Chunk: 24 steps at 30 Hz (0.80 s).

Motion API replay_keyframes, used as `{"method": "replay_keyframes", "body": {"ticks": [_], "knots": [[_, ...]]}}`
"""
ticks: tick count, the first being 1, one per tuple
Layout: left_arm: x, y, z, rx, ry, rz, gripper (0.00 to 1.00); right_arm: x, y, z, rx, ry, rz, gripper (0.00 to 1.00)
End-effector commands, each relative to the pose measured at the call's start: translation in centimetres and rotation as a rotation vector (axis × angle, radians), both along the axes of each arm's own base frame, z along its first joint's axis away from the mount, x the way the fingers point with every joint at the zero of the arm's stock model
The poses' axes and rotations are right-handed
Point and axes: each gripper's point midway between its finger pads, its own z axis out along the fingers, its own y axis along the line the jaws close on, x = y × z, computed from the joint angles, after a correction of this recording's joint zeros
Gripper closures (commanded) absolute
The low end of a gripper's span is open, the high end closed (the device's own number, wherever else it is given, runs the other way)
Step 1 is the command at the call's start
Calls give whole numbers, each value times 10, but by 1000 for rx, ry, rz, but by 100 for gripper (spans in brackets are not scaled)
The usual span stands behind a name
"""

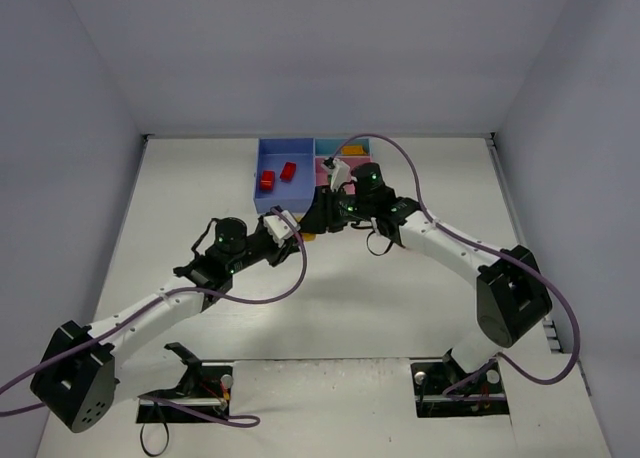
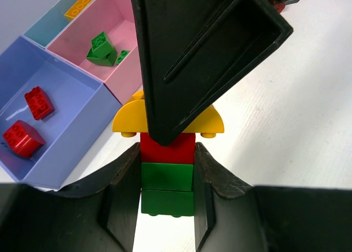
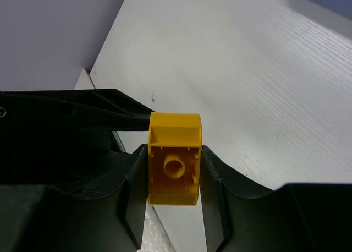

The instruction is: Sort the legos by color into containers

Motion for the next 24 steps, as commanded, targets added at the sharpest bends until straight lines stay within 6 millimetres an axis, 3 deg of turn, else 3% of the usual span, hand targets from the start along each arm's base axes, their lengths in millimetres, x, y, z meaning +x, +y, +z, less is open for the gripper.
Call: {"method": "replay_keyframes", "body": {"ticks": [1,6,11,13,16,19,24], "knots": [[2,0,-2,2,50,12,100,22,-15,59,76,-204,-46,80],[2,-2,-6,7,72,8,100,21,-18,60,67,-210,-48,78],[3,-2,-2,2,62,12,100,20,-18,59,68,-201,-45,70],[3,-1,1,-2,55,12,100,17,-16,59,72,-202,-26,77],[4,0,2,1,55,20,100,18,-19,60,65,-216,-35,77],[6,3,6,-12,67,54,100,30,-28,61,28,-283,-64,75],[13,16,12,-67,138,196,100,86,-64,57,-154,-558,-99,76]]}}
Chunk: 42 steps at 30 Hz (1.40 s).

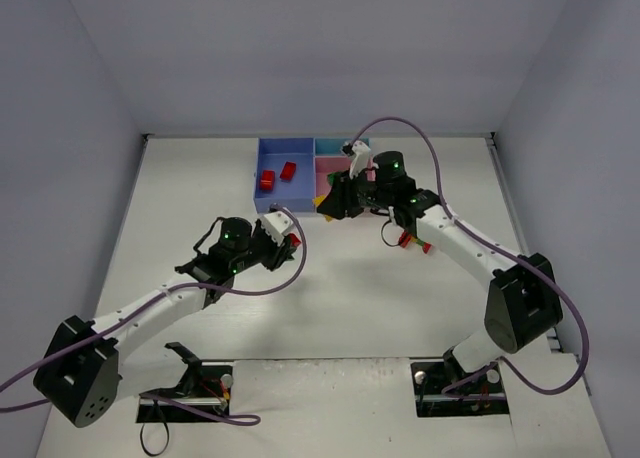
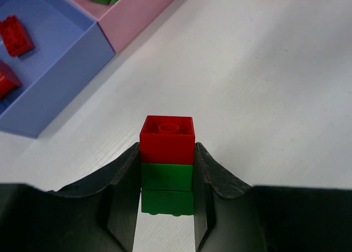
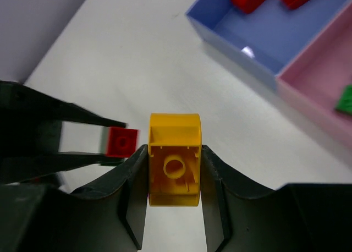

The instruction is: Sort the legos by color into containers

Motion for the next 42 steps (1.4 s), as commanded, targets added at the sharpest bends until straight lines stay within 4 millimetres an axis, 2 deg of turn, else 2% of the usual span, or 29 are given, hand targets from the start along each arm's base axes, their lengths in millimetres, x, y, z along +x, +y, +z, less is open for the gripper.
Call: {"method": "replay_keyframes", "body": {"ticks": [1,3,4,7,9,10,11,12,13,14,15,16,17,18,19,21,22,28,30,31,36,42], "knots": [[16,4,47,-117,-24,131,100,58,-25,51,-111,-396,-38,76],[17,11,50,-147,24,211,100,86,-40,42,-226,-476,-77,76],[17,13,51,-155,38,231,100,104,-41,45,-295,-555,-57,76],[16,19,60,-201,88,311,100,134,-48,46,-403,-673,-30,75],[16,26,65,-219,109,364,100,158,-43,44,-439,-726,-10,74],[16,27,67,-227,116,380,100,171,-40,29,-487,-750,26,73],[14,30,67,-228,126,396,100,183,-37,41,-494,-799,24,73],[13,31,66,-230,142,405,100,191,-35,41,-508,-818,27,73],[12,31,67,-234,147,411,100,202,-33,24,-538,-811,38,72],[12,33,67,-238,155,420,100,214,-31,34,-555,-858,34,72],[11,33,67,-252,167,431,100,221,-30,33,-566,-869,34,72],[10,32,67,-257,172,430,100,230,-28,16,-581,-856,46,72],[9,32,66,-259,182,431,100,237,-28,15,-596,-864,36,71],[8,31,67,-272,193,438,100,245,-27,24,-604,-897,27,71],[8,31,68,-276,194,441,100,252,-25,9,-618,-885,34,70],[7,32,67,-275,202,446,100,262,-24,13,-632,-910,22,70],[7,34,69,-277,200,455,100,267,-22,3,-638,-903,27,69],[4,38,73,-295,199,471,100,285,-23,-19,-691,-914,20,66],[3,38,73,-303,210,477,100,288,-23,-23,-702,-917,16,62],[3,38,72,-305,213,477,100,290,-23,-26,-705,-916,15,56],[1,39,71,-312,225,484,100,299,-27,-35,-729,-925,-18,49],[-2,40,70,-308,231,487,100,304,-26,-30,-724,-945,-42,49]]}}
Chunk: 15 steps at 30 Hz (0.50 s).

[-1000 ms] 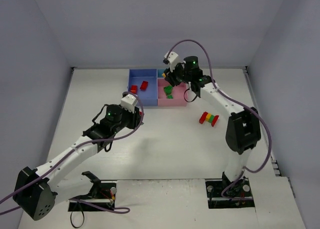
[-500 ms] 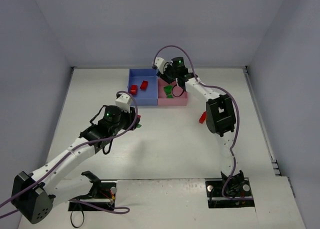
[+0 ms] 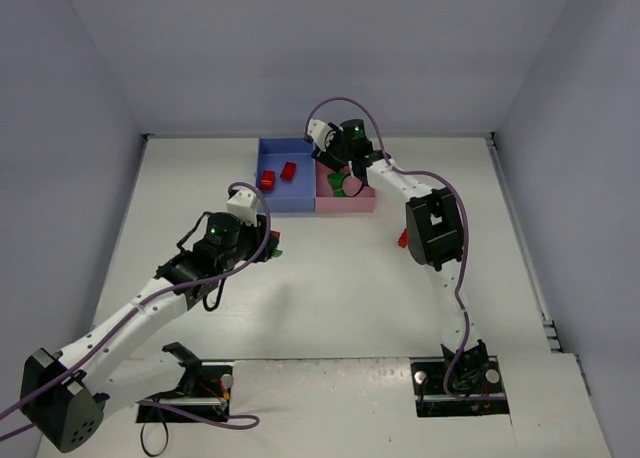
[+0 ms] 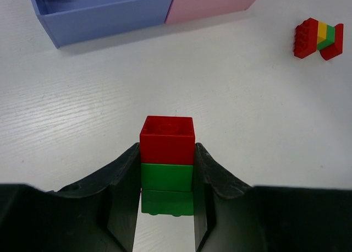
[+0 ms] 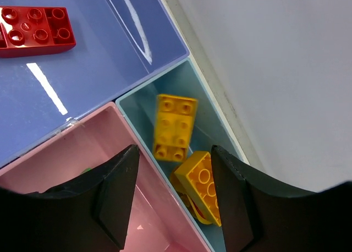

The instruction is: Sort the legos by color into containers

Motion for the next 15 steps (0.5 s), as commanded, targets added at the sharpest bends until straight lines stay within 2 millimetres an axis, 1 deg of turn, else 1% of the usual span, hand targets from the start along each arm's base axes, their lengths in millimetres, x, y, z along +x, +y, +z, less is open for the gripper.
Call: {"method": "replay_keyframes", "body": {"ticks": [1,4,5,6,7,8,9,10,11,12,13,14,15], "knots": [[7,-1,35,-67,-73,25,100,24,2,69,60,-185,-28,49],[6,-1,36,-77,-72,28,100,20,4,89,106,-200,-24,49],[6,-1,39,-85,-77,30,100,14,4,102,140,-204,-30,49],[10,5,42,-79,-91,69,100,10,5,112,166,-205,-35,49],[11,6,44,-88,-93,89,100,1,5,139,234,-210,-48,49],[13,9,45,-90,-93,112,100,-5,3,140,260,-189,-54,49],[19,16,48,-92,-103,172,100,-12,2,148,290,-181,-59,49],[21,18,53,-126,-99,213,100,-25,1,178,336,-199,-48,48],[24,19,56,-142,-108,235,100,-36,1,169,383,-141,-65,44],[28,20,59,-158,-115,256,100,-46,0,177,421,-126,-66,42],[30,18,63,-195,-116,274,100,-63,-1,209,482,-149,-43,40],[39,14,75,-278,-133,318,100,-98,3,216,584,-69,-13,33],[40,14,75,-279,-133,319,100,-102,3,197,601,-9,-35,33]]}}
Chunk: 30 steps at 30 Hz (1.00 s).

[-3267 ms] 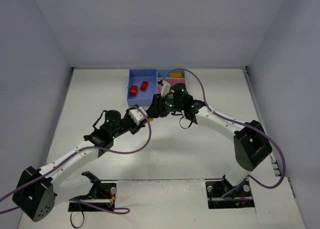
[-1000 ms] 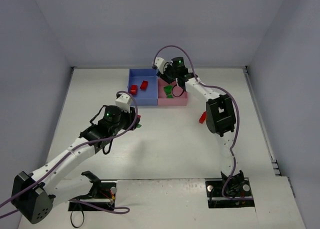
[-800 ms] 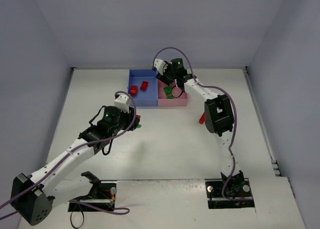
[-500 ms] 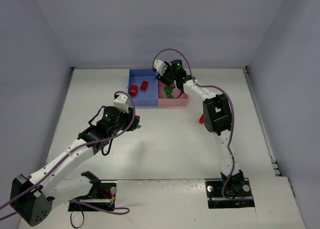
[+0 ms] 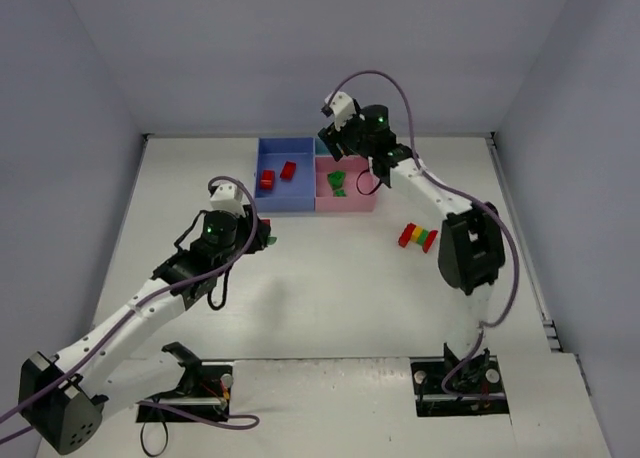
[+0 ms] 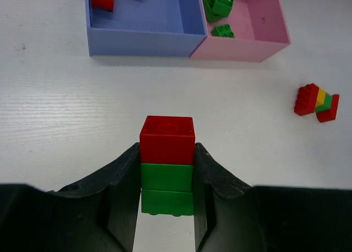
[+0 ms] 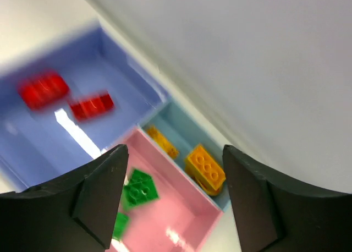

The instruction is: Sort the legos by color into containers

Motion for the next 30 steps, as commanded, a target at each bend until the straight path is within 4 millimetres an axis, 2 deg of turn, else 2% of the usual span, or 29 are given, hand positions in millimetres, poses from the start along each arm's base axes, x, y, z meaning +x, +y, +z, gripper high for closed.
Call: {"method": "replay_keyframes", "body": {"ticks": [1,2,3,4,5,7,8,12,14,20,30], "knots": [[30,-5,67,-227,-140,141,100,-65,11,123,372,-73,57,32],[31,-5,69,-246,-137,152,100,-80,15,124,402,-47,79,31],[37,-9,81,-292,-174,157,100,-97,19,103,440,43,87,31],[39,-12,86,-333,-178,167,100,-110,22,103,468,63,96,30],[43,-13,94,-372,-205,174,100,-131,30,120,506,56,134,29],[47,-17,101,-433,-218,186,100,-155,37,104,553,153,128,29],[51,-19,108,-464,-238,190,100,-173,46,112,583,165,158,29],[58,-24,125,-564,-261,207,100,-216,64,112,647,226,217,28],[62,-26,131,-592,-267,212,100,-231,68,111,660,249,233,28],[64,-33,151,-668,-277,196,100,-258,80,112,694,282,297,29],[59,-36,152,-702,-261,195,100,-258,101,122,726,256,341,33]]}}
